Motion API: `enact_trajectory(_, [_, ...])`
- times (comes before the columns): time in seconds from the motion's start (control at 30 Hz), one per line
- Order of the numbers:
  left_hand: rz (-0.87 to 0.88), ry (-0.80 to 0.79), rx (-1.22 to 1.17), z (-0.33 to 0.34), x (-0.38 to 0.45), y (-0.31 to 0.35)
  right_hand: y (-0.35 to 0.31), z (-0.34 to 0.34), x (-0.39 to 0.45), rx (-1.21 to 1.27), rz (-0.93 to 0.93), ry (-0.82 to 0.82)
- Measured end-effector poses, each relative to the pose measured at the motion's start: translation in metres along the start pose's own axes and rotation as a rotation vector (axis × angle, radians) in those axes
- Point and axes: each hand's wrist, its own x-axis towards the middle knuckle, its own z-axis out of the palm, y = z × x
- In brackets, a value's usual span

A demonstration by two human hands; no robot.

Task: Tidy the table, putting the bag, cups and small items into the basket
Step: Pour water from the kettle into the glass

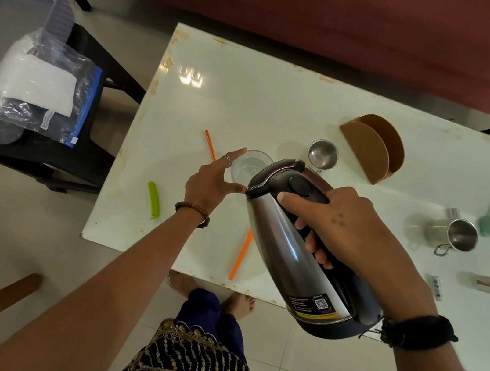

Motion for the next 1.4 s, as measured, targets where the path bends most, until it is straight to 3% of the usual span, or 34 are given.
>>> enact_trajectory(0.93, [0.026,0.005,-0.007,0.001,-0.001,-0.001,0.001,0.003,-0.002,0.013,-0.038,0.025])
enact_trajectory(1.23, [0.068,0.02,0.012,0.0,-0.002,-0.002,0.011,0.011,-0.004,0.039,-0.089,0.059])
enact_trajectory(1.4, [0.108,-0.018,0.018,0.0,-0.002,-0.006,0.027,0.027,-0.016,-0.067,-0.191,0.121])
